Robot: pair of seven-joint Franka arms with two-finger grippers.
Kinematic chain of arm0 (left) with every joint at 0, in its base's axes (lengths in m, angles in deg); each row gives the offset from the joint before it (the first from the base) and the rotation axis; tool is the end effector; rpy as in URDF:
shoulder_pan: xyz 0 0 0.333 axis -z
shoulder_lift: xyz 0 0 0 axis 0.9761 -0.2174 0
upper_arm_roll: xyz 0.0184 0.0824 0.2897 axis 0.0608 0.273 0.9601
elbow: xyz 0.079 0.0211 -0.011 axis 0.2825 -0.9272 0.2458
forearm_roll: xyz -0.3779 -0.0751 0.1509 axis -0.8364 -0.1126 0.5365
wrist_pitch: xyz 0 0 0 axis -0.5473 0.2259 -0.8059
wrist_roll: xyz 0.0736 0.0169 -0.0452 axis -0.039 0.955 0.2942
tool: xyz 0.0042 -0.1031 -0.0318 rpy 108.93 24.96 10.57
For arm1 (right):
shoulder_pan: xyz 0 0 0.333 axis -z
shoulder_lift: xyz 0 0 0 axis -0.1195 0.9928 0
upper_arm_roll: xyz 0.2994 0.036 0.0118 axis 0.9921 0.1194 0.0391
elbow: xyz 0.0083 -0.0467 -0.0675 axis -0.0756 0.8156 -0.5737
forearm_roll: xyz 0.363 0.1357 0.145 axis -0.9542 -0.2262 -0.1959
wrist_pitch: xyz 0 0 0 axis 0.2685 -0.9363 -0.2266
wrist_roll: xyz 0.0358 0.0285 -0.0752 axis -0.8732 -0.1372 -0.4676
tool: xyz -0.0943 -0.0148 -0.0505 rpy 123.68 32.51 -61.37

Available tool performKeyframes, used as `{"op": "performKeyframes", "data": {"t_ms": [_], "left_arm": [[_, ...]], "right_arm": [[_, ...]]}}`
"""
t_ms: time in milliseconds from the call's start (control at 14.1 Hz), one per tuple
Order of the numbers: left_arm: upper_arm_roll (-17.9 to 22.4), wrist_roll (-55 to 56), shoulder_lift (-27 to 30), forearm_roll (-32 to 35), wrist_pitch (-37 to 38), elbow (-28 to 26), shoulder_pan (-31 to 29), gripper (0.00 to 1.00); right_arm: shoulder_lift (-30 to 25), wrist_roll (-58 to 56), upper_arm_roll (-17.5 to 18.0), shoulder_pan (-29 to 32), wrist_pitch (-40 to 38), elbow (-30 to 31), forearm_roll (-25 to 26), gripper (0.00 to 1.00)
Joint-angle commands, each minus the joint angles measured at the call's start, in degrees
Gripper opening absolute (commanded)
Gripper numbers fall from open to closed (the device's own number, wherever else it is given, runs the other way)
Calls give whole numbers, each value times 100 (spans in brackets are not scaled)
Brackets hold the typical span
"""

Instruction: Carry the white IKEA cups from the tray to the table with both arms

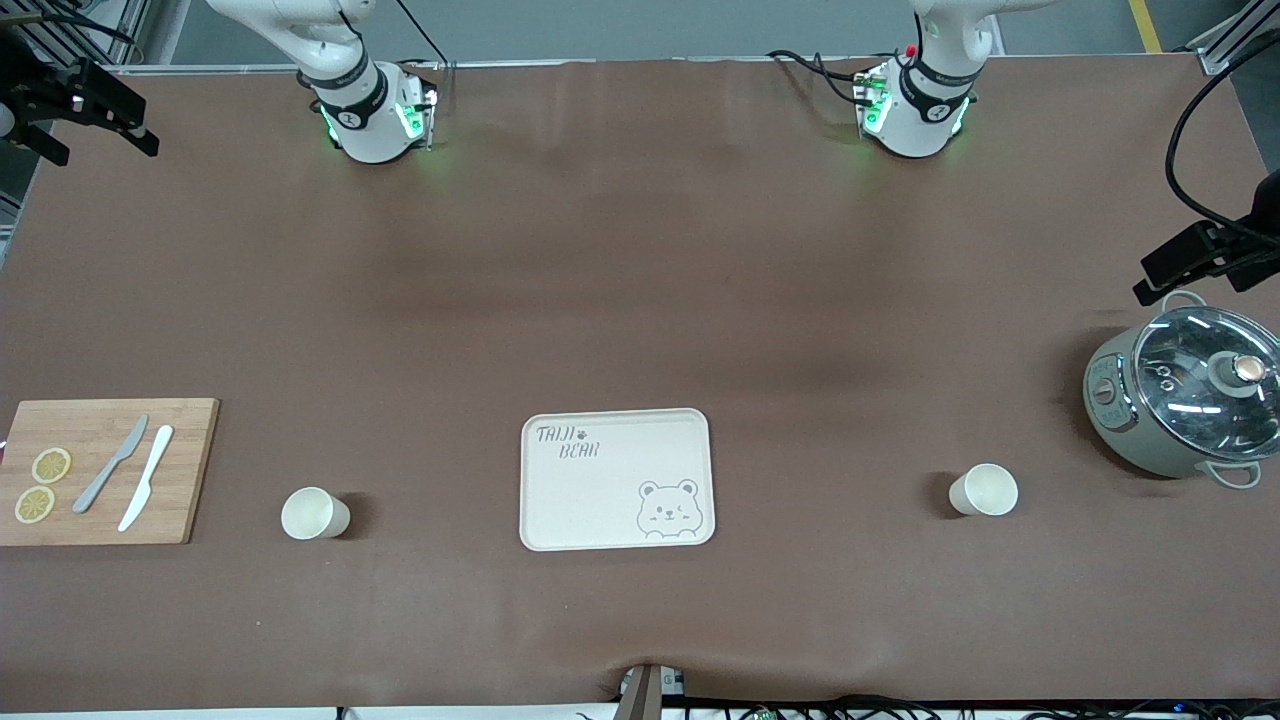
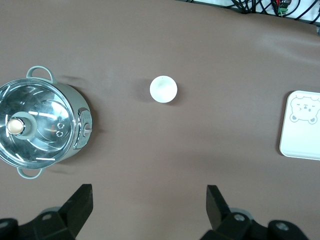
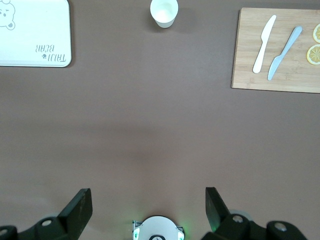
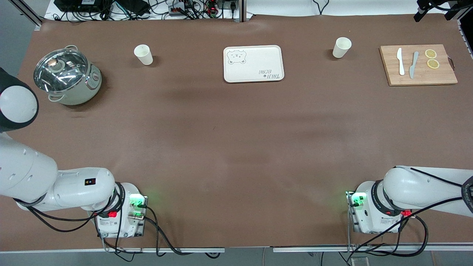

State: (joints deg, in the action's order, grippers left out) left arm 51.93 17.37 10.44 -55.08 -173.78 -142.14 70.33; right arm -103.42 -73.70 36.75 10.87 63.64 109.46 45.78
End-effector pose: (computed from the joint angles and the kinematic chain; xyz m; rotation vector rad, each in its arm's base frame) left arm 0.6027 -0.0185 0.6526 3.1151 0.2382 0.1341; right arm 0.4739 -0.0096 0.6684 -3.0860 -0.1188 0.0473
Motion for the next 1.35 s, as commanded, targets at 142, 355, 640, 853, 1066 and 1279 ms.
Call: {"op": "performKeyframes", "data": {"t_ms": [142,355,640,853,1066,1279], "left_arm": [[-20,-94,9,113,100,66,-10,100],[-20,-94,9,113,109,57,-1,100],[-20,-94,9,113,109,57,8,100],[-20,-94,0,113,109,57,8,100],[-29,-94,0,113,109,48,8,100],[-20,-94,0,113,100,48,-1,100]], "right_arm": [[133,5,40,47,-67,-176,-39,100],[177,-4,49,39,-58,-176,-39,100],[247,5,58,39,-49,-194,-57,100],[247,14,66,-58,-67,-264,-57,100],[247,22,66,-181,-58,-282,-48,100],[247,13,66,-251,-67,-317,-48,100]]}}
